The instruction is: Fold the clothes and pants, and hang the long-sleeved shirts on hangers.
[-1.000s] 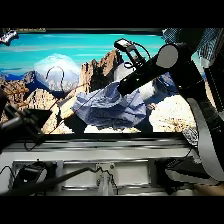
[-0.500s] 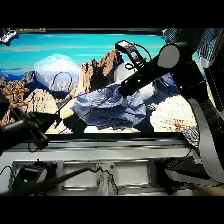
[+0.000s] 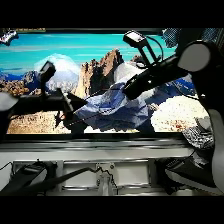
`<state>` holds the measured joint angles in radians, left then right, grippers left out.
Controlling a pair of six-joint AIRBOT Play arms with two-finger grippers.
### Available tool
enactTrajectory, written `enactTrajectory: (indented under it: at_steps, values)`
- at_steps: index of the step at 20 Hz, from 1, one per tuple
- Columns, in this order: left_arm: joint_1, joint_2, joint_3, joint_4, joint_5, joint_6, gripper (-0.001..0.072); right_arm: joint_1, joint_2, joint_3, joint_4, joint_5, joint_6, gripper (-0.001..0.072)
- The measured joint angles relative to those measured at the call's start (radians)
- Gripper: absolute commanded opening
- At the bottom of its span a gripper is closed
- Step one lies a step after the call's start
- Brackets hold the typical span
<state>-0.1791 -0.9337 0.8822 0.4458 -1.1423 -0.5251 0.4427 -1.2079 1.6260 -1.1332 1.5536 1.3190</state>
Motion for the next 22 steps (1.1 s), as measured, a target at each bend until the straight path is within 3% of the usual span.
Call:
enactTrajectory:
  at_steps: [2, 5, 8, 12, 13, 14, 15, 19, 22]
  values:
    - [0.011, -0.143, 0.0, -0.239, -0.012, 0.164, 0.0009, 0.0, 0.039, 0.0, 0.009, 0.005, 0.013, 0.0029]
    - [0.022, -0.362, 0.003, -0.61, -0.131, 0.385, 0.0009, 0.0, 0.087, 0.0, 0.021, 0.018, 0.039, 0.0029]
    - [0.016, -0.563, 0.025, -0.883, -0.328, 0.508, 0.0009, 0.0, 0.119, 0.0, 0.043, 0.044, 0.067, 0.0029]
    - [-0.019, -0.734, 0.05, -1.088, -0.571, 0.56, 0.0009, 0.0, 0.14, 0.0, 0.09, 0.108, 0.088, 0.0031]
    - [-0.031, -0.752, 0.052, -1.112, -0.605, 0.563, 0.0009, 0.0, 0.145, 0.0, 0.1, 0.127, 0.095, 0.0134]
    - [-0.045, -0.766, 0.055, -1.133, -0.628, 0.563, 0.0009, 0.0, 0.15, 0.0, 0.112, 0.154, 0.096, 0.0359]
    - [-0.059, -0.774, 0.056, -1.153, -0.642, 0.564, 0.0009, 0.0, 0.157, 0.001, 0.129, 0.177, 0.097, 0.045]
    - [-0.127, -0.78, 0.058, -1.164, -0.692, 0.566, 0.0011, 0.0, 0.2, 0.087, 0.141, 0.199, 0.097, 0.0444]
    - [-0.169, -0.779, 0.059, -1.139, -0.703, 0.556, 0.0011, 0.0, 0.238, 0.224, -0.042, 0.153, -0.029, 0.0447]
